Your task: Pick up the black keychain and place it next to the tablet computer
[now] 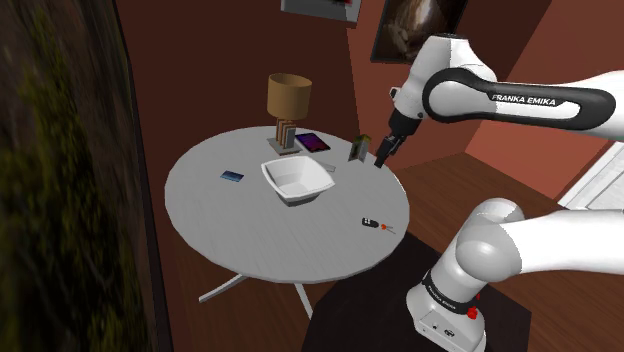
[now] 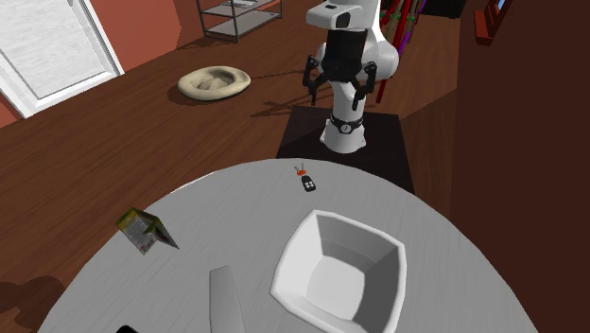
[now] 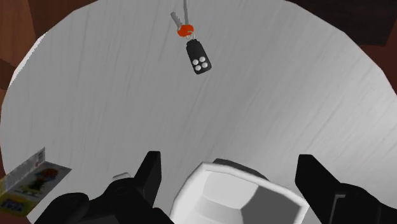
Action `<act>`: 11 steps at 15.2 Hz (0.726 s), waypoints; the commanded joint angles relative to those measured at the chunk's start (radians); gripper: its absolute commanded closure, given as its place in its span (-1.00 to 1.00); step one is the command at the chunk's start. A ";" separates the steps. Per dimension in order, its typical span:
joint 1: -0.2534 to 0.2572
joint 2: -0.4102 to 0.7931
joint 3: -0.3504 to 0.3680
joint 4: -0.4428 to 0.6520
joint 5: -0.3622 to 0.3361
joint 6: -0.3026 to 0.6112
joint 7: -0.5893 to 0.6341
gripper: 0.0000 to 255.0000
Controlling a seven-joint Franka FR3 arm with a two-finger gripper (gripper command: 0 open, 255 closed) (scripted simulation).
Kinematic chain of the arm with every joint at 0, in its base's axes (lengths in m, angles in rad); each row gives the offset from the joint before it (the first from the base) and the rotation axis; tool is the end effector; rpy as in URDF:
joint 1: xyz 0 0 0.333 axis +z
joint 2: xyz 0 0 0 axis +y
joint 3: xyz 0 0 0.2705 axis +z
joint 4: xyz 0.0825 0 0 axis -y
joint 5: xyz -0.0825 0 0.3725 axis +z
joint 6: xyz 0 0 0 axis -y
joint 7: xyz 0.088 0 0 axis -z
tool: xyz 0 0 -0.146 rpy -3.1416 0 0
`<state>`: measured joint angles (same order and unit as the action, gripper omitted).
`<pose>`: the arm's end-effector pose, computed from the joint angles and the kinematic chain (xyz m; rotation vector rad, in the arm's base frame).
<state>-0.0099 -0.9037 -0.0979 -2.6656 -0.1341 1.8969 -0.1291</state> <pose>0.3248 -0.0461 0.4413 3.0664 0.1348 0.1963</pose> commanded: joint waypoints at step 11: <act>-0.047 0.138 -0.183 -0.296 -0.126 0.371 -0.204 -1.00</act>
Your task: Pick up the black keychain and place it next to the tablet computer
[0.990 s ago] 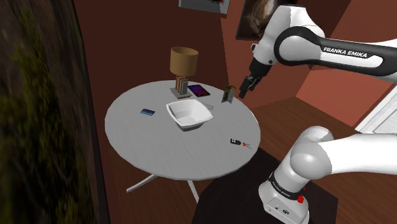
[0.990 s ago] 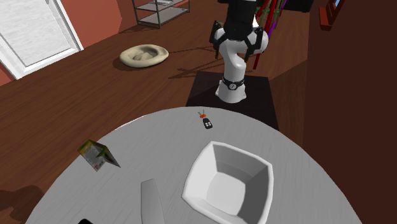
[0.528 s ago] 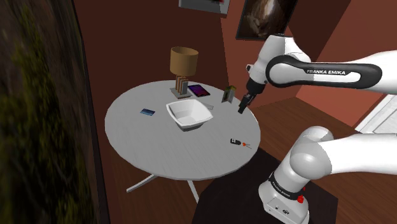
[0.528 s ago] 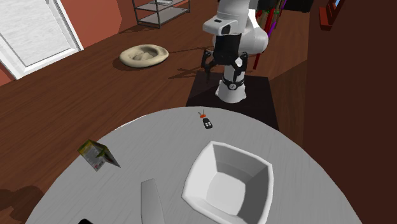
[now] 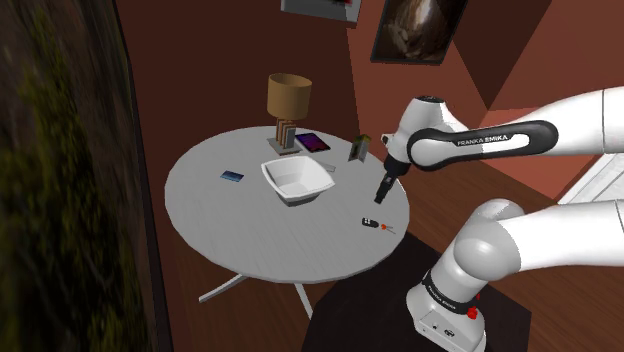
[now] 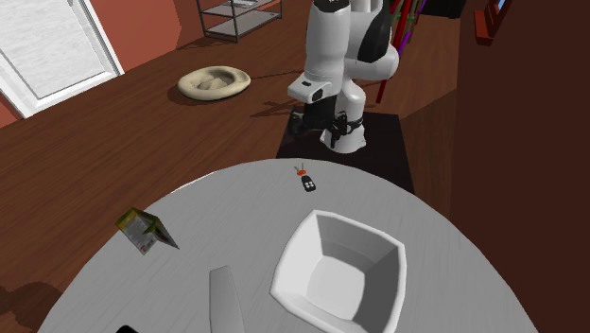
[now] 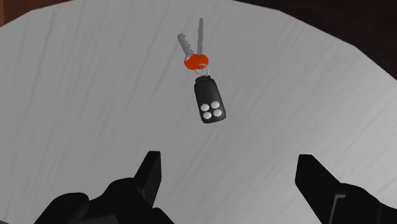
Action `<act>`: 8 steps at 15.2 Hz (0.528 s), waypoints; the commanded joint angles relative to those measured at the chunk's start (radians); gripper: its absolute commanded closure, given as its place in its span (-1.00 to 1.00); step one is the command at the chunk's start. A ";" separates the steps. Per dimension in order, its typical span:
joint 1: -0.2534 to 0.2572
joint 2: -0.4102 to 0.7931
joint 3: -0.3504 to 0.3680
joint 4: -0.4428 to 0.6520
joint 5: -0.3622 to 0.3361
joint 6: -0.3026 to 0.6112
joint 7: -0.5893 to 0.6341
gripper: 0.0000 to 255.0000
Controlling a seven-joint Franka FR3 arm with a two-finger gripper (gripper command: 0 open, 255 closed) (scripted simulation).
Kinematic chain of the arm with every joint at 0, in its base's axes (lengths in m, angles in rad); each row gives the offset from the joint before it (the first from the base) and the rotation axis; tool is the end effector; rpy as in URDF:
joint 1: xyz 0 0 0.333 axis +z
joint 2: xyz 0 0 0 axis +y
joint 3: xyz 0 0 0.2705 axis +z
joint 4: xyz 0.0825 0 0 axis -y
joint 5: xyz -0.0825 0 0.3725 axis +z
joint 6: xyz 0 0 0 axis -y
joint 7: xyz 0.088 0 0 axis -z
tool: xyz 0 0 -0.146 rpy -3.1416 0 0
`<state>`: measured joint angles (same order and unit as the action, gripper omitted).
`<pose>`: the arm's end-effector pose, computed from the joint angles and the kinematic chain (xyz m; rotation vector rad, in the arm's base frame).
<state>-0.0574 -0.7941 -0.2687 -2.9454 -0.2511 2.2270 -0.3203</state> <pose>0.3088 -0.0880 0.3006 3.0898 0.3309 0.0998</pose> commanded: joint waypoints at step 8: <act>-0.026 0.336 -0.147 -0.092 -0.098 0.379 -0.151 -1.00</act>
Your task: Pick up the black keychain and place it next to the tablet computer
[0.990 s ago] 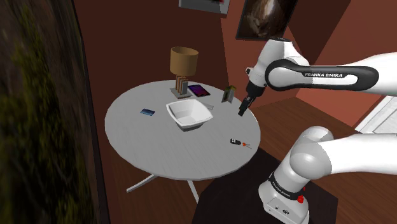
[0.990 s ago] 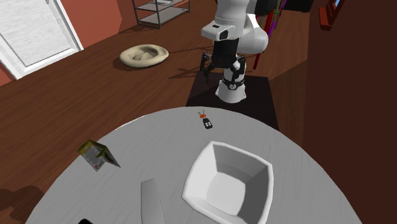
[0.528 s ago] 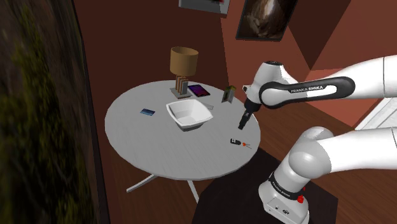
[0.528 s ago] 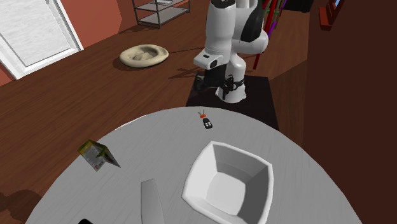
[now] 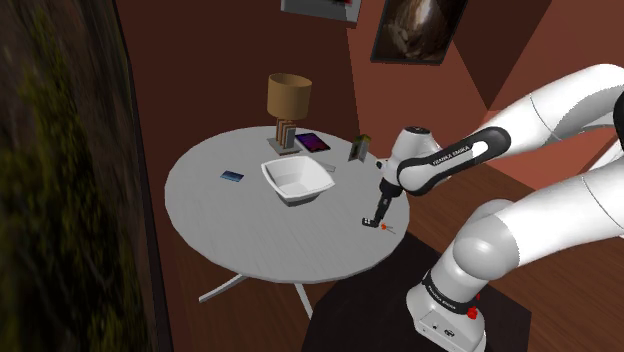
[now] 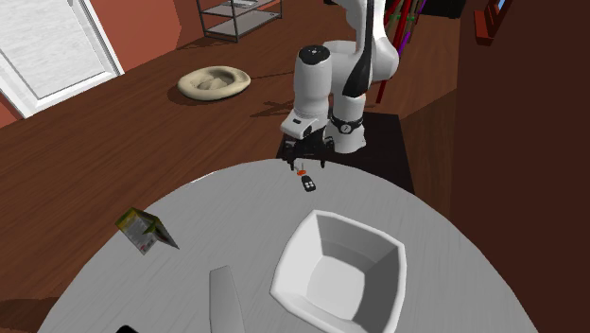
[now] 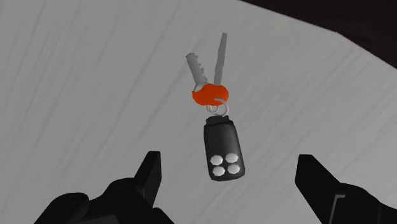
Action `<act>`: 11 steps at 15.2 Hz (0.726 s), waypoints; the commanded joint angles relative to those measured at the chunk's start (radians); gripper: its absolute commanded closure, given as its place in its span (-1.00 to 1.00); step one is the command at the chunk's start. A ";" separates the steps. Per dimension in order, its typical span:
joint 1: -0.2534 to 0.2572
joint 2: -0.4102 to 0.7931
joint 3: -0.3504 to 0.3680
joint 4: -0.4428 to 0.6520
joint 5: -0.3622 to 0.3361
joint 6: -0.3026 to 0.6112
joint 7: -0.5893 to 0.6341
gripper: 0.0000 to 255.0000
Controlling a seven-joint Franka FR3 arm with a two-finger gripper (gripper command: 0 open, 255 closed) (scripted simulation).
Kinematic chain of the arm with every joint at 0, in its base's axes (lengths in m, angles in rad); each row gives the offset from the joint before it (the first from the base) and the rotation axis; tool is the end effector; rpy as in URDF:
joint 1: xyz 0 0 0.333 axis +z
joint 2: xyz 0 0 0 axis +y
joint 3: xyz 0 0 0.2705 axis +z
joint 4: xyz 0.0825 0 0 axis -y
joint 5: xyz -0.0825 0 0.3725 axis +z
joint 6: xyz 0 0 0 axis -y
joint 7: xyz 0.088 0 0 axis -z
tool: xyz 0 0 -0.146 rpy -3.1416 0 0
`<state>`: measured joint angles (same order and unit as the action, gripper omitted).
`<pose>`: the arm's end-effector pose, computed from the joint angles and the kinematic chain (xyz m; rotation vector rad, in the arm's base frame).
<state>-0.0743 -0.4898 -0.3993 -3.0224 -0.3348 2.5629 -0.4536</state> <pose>0.2954 -0.1109 0.2005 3.0960 0.4713 0.0323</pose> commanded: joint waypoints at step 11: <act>0.025 0.228 -0.052 -0.020 -0.002 0.244 -0.028 -1.00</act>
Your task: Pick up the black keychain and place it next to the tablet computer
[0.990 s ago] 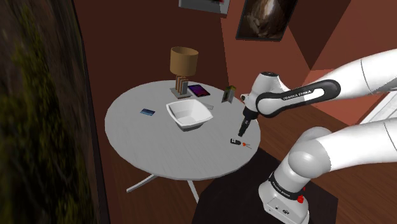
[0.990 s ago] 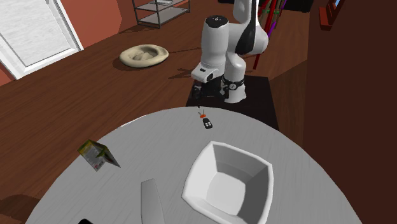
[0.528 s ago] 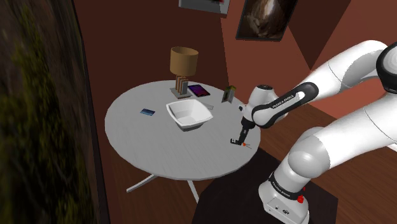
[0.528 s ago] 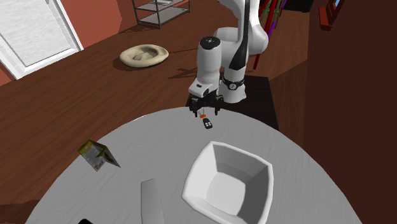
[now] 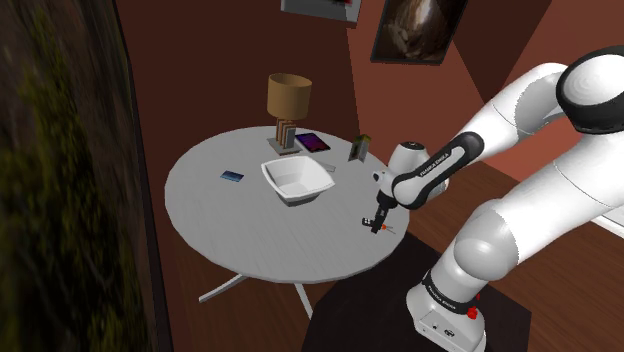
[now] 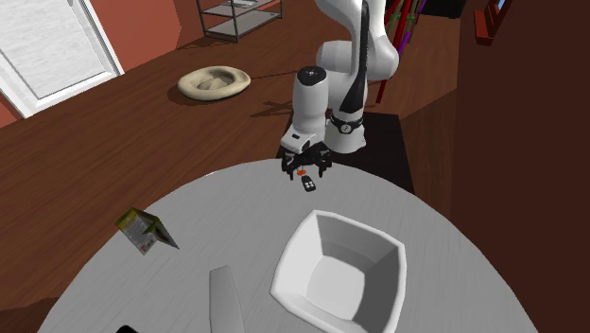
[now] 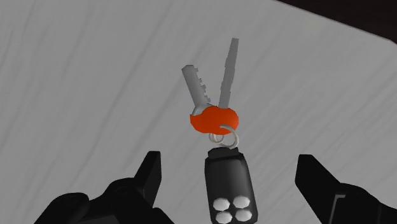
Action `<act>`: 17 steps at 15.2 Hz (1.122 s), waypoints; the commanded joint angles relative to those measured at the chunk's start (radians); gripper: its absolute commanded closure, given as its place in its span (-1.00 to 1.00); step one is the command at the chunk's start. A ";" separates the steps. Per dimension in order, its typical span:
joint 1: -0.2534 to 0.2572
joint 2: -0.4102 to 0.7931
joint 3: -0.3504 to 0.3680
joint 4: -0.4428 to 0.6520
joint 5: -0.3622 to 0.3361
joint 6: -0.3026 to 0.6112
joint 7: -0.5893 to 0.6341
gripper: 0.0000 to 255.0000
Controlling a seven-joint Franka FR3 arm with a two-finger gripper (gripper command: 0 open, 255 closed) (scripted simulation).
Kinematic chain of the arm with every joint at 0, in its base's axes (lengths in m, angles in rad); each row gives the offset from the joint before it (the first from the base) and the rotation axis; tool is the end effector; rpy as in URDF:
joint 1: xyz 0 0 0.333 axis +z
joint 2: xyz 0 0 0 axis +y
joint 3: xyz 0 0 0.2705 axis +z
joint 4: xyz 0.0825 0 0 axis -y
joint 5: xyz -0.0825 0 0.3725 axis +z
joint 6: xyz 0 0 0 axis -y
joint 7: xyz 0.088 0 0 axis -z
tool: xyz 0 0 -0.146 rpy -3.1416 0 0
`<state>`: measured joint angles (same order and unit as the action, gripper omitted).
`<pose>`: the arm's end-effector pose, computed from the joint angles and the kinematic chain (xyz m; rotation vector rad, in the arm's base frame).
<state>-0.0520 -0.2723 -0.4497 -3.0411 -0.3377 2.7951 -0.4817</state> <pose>0.2844 -0.1137 0.1491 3.0960 0.4860 0.0272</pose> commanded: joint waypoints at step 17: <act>-0.014 -0.070 0.013 -0.001 -0.010 -0.069 0.008 1.00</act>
<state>-0.0586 -0.3154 -0.4414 -3.0393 -0.3421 2.7526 -0.4772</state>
